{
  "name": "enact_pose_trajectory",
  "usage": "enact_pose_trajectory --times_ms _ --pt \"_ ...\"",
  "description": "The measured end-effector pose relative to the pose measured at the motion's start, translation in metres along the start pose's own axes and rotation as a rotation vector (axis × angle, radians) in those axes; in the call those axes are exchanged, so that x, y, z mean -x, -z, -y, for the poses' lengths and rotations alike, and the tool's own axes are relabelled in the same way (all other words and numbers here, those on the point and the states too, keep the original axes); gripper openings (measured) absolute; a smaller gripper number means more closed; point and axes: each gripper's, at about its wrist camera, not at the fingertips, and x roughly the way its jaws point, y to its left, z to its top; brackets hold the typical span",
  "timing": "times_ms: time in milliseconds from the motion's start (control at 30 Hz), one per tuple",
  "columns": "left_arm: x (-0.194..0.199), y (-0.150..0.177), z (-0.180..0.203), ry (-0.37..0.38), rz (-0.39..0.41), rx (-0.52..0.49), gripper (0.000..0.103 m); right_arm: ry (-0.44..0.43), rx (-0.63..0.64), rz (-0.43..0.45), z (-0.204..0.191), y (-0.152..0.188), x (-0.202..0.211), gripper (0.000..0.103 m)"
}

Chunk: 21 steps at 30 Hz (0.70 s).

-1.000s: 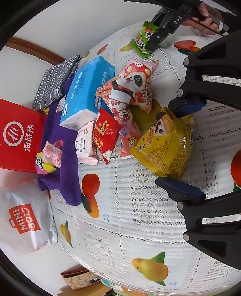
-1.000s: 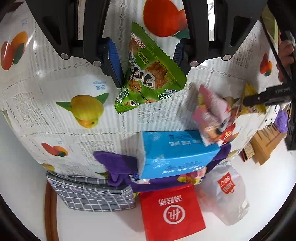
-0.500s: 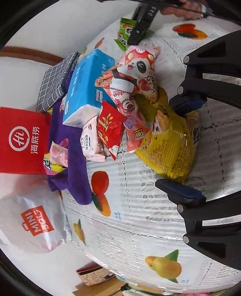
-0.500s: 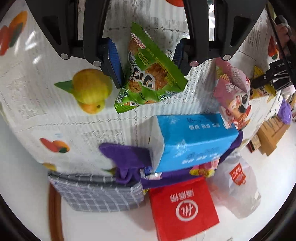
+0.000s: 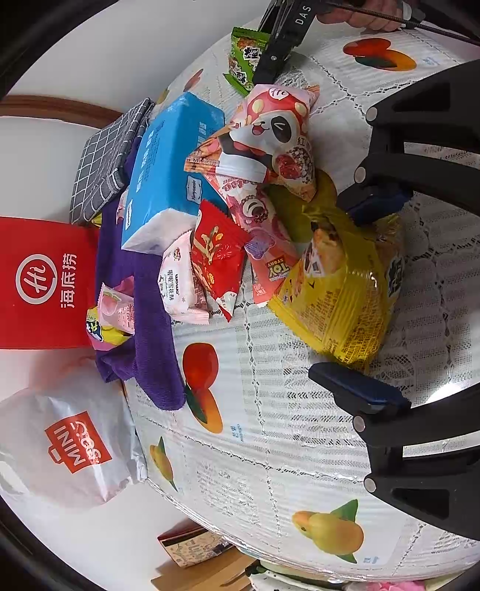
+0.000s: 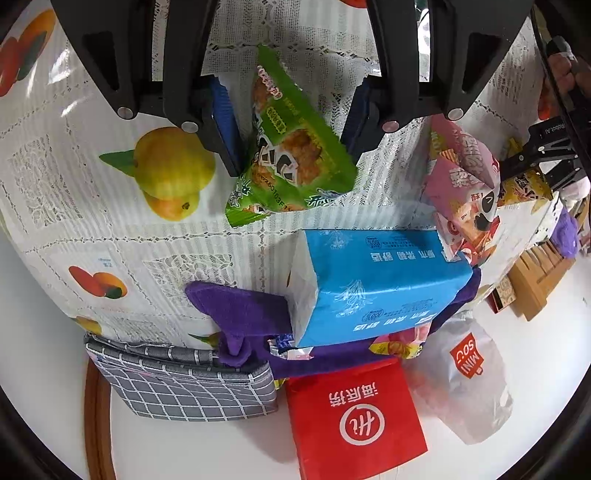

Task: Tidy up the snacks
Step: 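Lift both held bags and carry them toward the purple towel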

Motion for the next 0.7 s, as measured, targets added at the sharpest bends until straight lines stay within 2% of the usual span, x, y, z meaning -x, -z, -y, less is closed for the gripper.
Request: enact_pose_trajectory --times_ms 167,233,333,500,700 --pt "0.0 0.0 -0.002 0.011 0.004 0.011 0.068 -0.019 -0.01 0.003 0.001 0.0 0.0 0.055" --pt "0.001 0.0 -0.002 0.009 0.006 0.014 0.068 -0.009 -0.017 0.007 0.002 0.0 0.001 0.05" --pt "0.003 0.001 -0.002 0.004 0.011 0.019 0.064 -0.041 0.011 0.015 -0.003 0.0 0.004 0.045" --pt "0.011 0.005 -0.007 0.012 -0.006 0.022 0.062 -0.013 0.065 0.039 -0.014 0.005 0.013 0.044" --pt "0.027 0.002 -0.01 0.078 -0.029 0.077 0.061 -0.041 0.077 0.051 -0.019 0.004 0.03 0.045"
